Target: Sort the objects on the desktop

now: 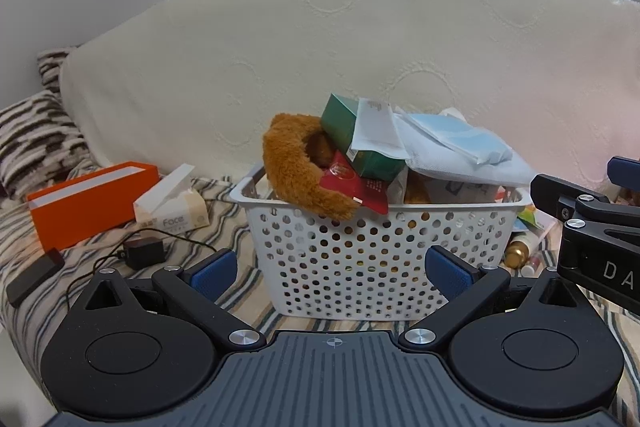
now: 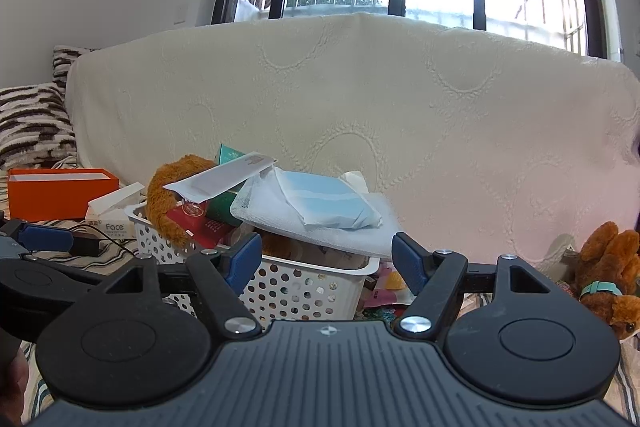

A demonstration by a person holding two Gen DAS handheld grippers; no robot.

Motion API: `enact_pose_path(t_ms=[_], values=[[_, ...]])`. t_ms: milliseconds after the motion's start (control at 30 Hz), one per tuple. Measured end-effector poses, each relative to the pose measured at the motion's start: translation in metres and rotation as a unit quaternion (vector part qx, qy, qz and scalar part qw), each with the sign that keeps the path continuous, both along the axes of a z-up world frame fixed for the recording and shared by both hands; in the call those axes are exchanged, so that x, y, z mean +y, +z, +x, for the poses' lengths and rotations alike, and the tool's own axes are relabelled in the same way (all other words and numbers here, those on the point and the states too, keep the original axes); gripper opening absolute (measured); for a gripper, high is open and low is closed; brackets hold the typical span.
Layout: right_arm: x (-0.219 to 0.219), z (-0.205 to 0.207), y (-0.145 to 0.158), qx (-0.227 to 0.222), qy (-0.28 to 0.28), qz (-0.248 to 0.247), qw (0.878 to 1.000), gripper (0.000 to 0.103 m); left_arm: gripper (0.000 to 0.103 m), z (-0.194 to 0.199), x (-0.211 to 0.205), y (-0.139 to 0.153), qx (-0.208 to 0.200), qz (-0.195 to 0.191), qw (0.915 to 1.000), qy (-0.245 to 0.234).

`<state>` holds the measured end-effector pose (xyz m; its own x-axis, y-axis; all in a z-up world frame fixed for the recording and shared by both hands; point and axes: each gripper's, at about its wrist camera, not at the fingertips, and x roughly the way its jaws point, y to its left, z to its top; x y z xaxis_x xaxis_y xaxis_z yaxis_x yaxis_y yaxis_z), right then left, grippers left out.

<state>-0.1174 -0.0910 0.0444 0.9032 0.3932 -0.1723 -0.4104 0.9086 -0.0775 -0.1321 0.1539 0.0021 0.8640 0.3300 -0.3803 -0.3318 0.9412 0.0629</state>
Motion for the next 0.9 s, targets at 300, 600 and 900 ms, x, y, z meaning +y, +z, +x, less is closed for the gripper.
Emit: enact_pose_path(t_ms=[300, 600, 900], values=[[0.001, -0.0046, 0.0011, -0.01, 0.0, 0.001, 1.0, 0.076, 0.103, -0.0007, 0.0038, 0.0003, 0.0, -0.02, 0.9998, 0.008], [0.0027, -0.006, 0.0013, -0.015, 0.001, 0.0, 1.0, 0.076, 0.103, 0.0008, 0.0047, 0.0005, 0.001, -0.02, 0.9997, 0.016], [0.0031, -0.0075, 0.0016, -0.019, -0.001, 0.0, 1.0, 0.076, 0.103, 0.0001, 0.0052, 0.0009, 0.0, -0.022, 0.9997, 0.015]])
